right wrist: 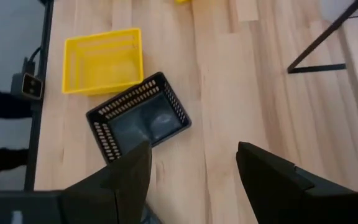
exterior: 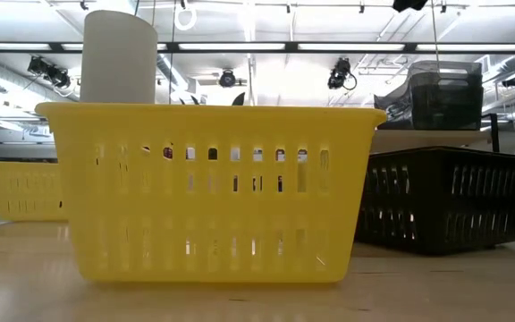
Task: Stack baskets on shelf by color
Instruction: Stack the bottom right yellow bin on top of the top yellow bin, then stack the bottom yellow bin on top of the yellow bin
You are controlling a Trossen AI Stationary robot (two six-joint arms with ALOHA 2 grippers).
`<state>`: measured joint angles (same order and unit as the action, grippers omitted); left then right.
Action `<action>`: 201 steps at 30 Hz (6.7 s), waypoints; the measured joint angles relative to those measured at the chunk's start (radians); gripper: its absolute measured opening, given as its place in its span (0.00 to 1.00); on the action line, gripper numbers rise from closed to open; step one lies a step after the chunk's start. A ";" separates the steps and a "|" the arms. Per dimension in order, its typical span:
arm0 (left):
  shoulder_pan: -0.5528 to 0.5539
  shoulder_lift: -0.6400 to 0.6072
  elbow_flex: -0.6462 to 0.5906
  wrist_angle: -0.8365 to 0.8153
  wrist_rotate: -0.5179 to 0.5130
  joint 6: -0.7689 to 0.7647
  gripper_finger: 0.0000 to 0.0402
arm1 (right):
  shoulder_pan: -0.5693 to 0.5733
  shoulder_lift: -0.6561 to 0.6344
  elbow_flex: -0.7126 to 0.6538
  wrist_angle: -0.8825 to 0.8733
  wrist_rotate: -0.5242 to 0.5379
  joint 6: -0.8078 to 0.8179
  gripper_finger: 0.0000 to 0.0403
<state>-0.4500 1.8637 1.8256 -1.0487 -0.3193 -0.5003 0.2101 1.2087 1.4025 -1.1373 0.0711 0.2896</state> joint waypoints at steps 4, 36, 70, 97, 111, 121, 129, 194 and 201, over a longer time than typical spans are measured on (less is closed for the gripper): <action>0.022 0.068 0.000 0.002 0.106 0.046 0.03 | 0.039 0.000 0.000 0.034 0.059 0.030 0.60; 0.186 0.285 0.000 0.017 0.382 0.243 0.37 | 0.278 0.001 0.000 0.066 0.348 0.235 0.60; 0.163 0.286 0.000 -0.136 0.400 0.213 0.02 | 0.280 0.001 0.000 0.069 0.383 0.205 0.60; 0.424 -0.612 -0.831 -0.081 0.383 0.209 0.02 | 0.259 0.001 0.000 0.138 0.408 0.184 0.60; 0.794 -0.622 -0.827 -0.083 0.397 0.566 0.03 | 0.205 0.001 0.000 0.158 0.411 0.216 0.60; 0.799 -0.621 -0.933 -0.012 0.426 0.558 0.02 | 0.199 0.001 0.000 0.157 0.411 0.226 0.60; 0.770 -0.620 -0.956 0.048 0.407 0.503 0.17 | 0.199 0.001 0.000 0.157 0.410 0.208 0.60; -0.043 -0.645 -1.102 0.182 0.663 -0.243 0.02 | 0.200 0.001 0.000 0.194 0.377 0.174 0.60; 0.093 -0.663 -0.965 0.059 0.579 -0.156 0.02 | 0.200 0.001 0.000 0.202 0.377 0.152 0.60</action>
<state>-0.3566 1.2011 0.8610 -0.9894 0.2601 -0.6568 0.4099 1.2098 1.4025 -0.9357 0.4480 0.4419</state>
